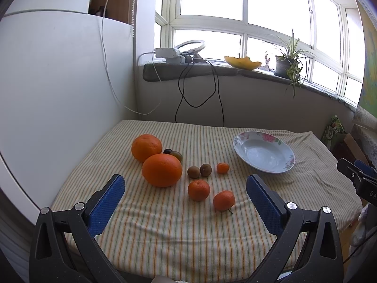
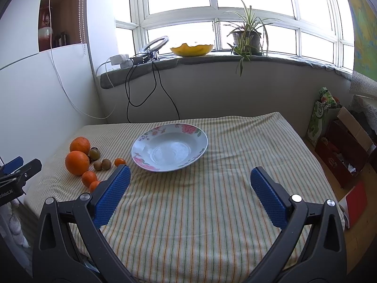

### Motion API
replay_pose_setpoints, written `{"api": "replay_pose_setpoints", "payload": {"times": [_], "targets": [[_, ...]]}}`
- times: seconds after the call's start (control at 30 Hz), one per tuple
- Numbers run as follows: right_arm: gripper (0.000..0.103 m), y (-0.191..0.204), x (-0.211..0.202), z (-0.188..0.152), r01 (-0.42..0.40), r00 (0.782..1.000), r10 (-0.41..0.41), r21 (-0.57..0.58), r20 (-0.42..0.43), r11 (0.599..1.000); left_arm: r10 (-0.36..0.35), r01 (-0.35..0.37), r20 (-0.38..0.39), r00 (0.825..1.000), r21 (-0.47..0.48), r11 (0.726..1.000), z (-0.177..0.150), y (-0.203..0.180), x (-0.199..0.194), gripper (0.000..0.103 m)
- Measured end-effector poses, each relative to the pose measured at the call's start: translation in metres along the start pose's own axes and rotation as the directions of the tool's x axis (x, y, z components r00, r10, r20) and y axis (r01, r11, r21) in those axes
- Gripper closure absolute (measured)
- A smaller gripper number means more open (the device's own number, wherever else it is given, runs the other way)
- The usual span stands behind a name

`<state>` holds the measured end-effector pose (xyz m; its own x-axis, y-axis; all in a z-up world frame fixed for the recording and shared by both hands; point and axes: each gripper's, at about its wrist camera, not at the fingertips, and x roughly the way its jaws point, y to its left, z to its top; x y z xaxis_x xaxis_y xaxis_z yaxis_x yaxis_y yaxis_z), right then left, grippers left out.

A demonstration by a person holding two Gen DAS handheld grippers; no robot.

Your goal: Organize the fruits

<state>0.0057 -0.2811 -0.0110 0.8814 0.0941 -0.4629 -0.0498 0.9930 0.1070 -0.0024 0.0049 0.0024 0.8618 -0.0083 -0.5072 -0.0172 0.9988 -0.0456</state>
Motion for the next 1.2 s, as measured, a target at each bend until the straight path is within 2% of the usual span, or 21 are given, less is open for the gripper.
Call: {"api": "replay_pose_setpoints", "payload": {"times": [1.2], "targets": [[0.000,0.0031,0.0031,-0.0048,-0.006,1.000,0.006,0.005,-0.010,1.000,0.001,-0.001,-0.001,1.000,0.004,1.000,0.0008,-0.0022,0.0004,0.001]]}}
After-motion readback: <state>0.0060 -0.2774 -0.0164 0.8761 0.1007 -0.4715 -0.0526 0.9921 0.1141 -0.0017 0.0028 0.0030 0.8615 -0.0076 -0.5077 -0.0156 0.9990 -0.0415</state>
